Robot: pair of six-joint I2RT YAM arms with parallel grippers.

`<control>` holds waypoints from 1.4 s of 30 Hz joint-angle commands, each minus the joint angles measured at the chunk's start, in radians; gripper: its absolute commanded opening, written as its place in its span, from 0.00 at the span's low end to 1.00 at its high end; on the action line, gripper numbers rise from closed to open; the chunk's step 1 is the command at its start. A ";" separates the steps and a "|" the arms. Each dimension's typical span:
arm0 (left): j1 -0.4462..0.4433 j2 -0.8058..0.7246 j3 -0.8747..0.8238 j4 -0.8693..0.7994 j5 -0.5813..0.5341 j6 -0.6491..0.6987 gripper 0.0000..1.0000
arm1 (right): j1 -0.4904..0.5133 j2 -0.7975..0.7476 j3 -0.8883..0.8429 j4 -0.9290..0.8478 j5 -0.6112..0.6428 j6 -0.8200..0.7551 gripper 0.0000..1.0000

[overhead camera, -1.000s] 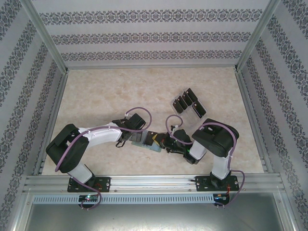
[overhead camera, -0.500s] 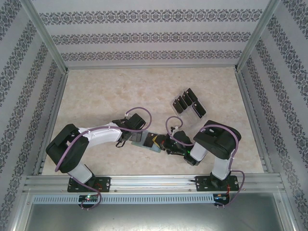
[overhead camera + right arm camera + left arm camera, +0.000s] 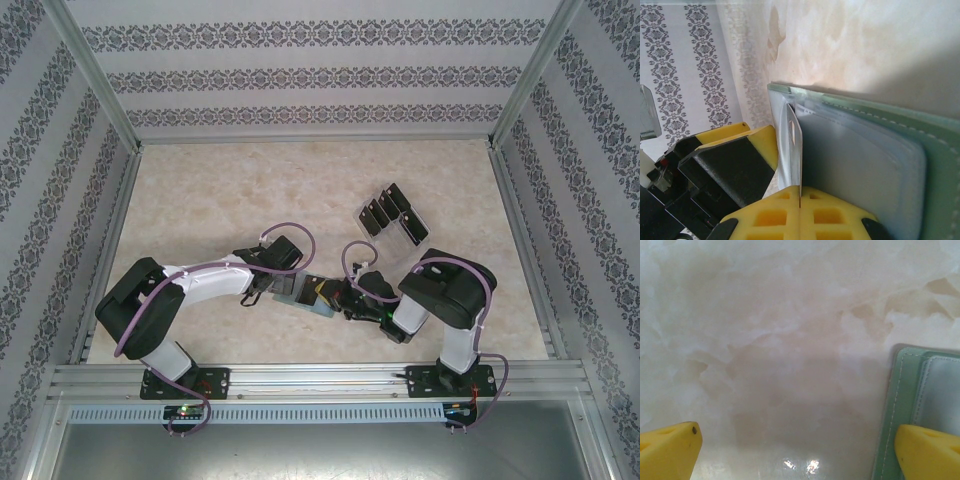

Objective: Put the credit cards into the card holder

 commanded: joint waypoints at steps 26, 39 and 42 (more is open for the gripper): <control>-0.010 0.024 -0.033 -0.061 0.015 -0.001 1.00 | 0.020 -0.021 0.087 -0.461 -0.066 -0.162 0.28; -0.010 -0.017 -0.011 -0.095 0.008 0.001 1.00 | 0.012 -0.426 0.129 -1.008 0.048 -0.337 0.58; -0.010 -0.047 0.003 -0.112 0.015 0.006 1.00 | 0.003 -0.505 0.152 -1.137 0.081 -0.384 0.55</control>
